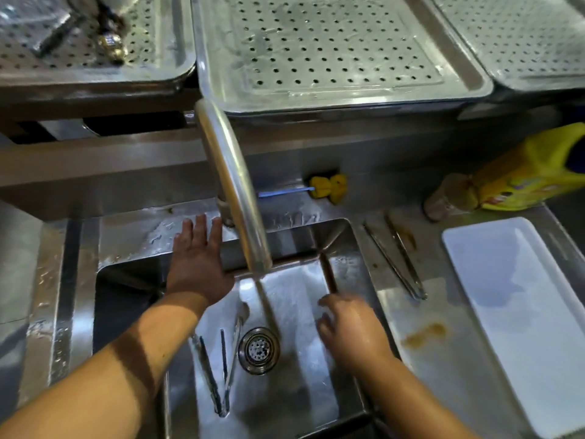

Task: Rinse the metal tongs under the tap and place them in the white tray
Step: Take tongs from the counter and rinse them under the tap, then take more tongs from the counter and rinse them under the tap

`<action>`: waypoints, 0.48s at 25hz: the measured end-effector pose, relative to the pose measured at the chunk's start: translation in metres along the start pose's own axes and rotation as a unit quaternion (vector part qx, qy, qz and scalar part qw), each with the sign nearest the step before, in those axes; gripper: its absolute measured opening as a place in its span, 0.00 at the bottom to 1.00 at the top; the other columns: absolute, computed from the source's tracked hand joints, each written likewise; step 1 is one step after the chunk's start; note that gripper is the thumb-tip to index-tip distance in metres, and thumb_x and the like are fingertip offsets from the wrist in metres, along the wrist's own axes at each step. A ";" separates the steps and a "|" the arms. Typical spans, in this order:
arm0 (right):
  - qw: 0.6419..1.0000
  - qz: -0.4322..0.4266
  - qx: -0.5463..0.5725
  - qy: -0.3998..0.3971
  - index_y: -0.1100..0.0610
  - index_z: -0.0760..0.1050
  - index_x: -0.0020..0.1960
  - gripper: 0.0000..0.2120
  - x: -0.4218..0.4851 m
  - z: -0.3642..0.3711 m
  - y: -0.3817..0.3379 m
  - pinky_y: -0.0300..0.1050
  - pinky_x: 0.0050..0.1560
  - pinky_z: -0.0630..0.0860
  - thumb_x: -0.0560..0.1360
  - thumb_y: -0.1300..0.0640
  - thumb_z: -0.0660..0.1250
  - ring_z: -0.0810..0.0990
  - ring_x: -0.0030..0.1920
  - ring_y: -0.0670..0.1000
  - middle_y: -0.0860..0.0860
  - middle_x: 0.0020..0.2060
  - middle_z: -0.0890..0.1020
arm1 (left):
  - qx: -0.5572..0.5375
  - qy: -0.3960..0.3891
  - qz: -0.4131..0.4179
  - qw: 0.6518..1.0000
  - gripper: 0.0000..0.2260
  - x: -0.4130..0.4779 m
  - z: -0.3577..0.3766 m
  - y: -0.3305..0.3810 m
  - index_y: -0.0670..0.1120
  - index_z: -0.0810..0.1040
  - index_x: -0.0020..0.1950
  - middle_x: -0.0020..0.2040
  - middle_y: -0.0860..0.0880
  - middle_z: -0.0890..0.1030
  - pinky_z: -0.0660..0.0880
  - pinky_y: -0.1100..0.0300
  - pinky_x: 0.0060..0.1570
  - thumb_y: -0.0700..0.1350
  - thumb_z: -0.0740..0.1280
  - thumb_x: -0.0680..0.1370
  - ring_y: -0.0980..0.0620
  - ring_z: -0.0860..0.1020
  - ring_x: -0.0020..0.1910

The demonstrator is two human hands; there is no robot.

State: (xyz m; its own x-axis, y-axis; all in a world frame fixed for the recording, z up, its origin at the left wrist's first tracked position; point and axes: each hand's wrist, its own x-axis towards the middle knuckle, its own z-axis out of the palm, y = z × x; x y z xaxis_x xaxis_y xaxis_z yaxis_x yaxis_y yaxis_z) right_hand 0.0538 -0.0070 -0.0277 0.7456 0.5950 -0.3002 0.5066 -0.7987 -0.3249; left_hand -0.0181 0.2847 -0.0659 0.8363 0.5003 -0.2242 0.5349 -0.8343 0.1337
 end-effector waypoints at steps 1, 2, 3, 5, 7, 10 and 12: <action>0.998 0.018 -0.009 0.055 0.52 0.82 0.62 0.16 0.003 -0.007 0.013 0.49 0.54 0.78 0.74 0.54 0.71 0.80 0.54 0.54 0.52 0.53 0.84 | -0.012 0.001 -0.003 1.000 0.40 -0.002 -0.004 0.002 0.46 0.60 0.83 0.84 0.38 0.56 0.52 0.41 0.79 0.54 0.68 0.73 0.35 0.47 0.83; 0.993 0.032 -0.022 0.110 0.55 0.81 0.63 0.18 0.008 -0.016 0.024 0.53 0.54 0.78 0.73 0.56 0.73 0.79 0.54 0.58 0.55 0.53 0.83 | -0.029 0.003 -0.008 1.000 0.41 -0.003 -0.007 0.004 0.46 0.60 0.83 0.84 0.38 0.57 0.53 0.41 0.79 0.53 0.70 0.72 0.35 0.49 0.83; 0.986 0.044 -0.039 0.158 0.58 0.79 0.64 0.21 0.015 -0.026 0.034 0.56 0.55 0.78 0.72 0.58 0.75 0.77 0.54 0.61 0.58 0.54 0.81 | -0.038 0.002 -0.012 0.999 0.42 -0.004 -0.009 0.006 0.45 0.59 0.83 0.84 0.38 0.57 0.53 0.41 0.79 0.52 0.71 0.72 0.35 0.50 0.83; 0.973 0.076 -0.069 0.207 0.63 0.76 0.68 0.26 0.033 -0.043 0.048 0.62 0.54 0.77 0.72 0.59 0.75 0.76 0.55 0.68 0.65 0.56 0.79 | -0.034 -0.002 -0.013 0.999 0.44 -0.005 -0.013 0.008 0.46 0.56 0.84 0.84 0.38 0.56 0.52 0.41 0.80 0.51 0.72 0.72 0.35 0.49 0.83; 0.969 0.124 -0.090 0.193 0.65 0.72 0.70 0.28 0.050 -0.055 0.057 0.63 0.53 0.77 0.75 0.54 0.74 0.76 0.55 0.71 0.69 0.56 0.79 | -0.035 -0.003 -0.012 0.999 0.44 -0.005 -0.013 0.009 0.46 0.55 0.85 0.85 0.39 0.54 0.52 0.42 0.80 0.51 0.71 0.72 0.36 0.47 0.84; 0.970 0.183 -0.123 0.106 0.63 0.68 0.73 0.29 0.063 -0.060 0.068 0.58 0.53 0.75 0.78 0.50 0.70 0.75 0.56 0.69 0.68 0.58 0.79 | -0.043 -0.010 -0.016 0.999 0.43 -0.004 -0.014 0.007 0.47 0.56 0.85 0.85 0.40 0.52 0.51 0.42 0.81 0.52 0.71 0.73 0.37 0.46 0.84; 0.969 0.190 -0.126 0.094 0.62 0.70 0.69 0.25 0.067 -0.062 0.072 0.55 0.51 0.75 0.77 0.52 0.70 0.75 0.55 0.68 0.66 0.56 0.80 | -0.046 -0.025 -0.012 0.999 0.41 -0.001 -0.015 0.004 0.48 0.56 0.85 0.86 0.41 0.51 0.50 0.43 0.81 0.54 0.69 0.75 0.38 0.45 0.84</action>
State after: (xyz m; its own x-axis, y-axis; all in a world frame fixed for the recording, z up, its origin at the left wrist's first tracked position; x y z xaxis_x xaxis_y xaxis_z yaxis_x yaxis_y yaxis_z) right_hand 0.1671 -0.0300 -0.0161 0.9527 0.2452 -0.1797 0.2515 -0.9678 0.0128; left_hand -0.0151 0.2840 -0.0508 0.8168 0.5065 -0.2761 0.5661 -0.7961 0.2142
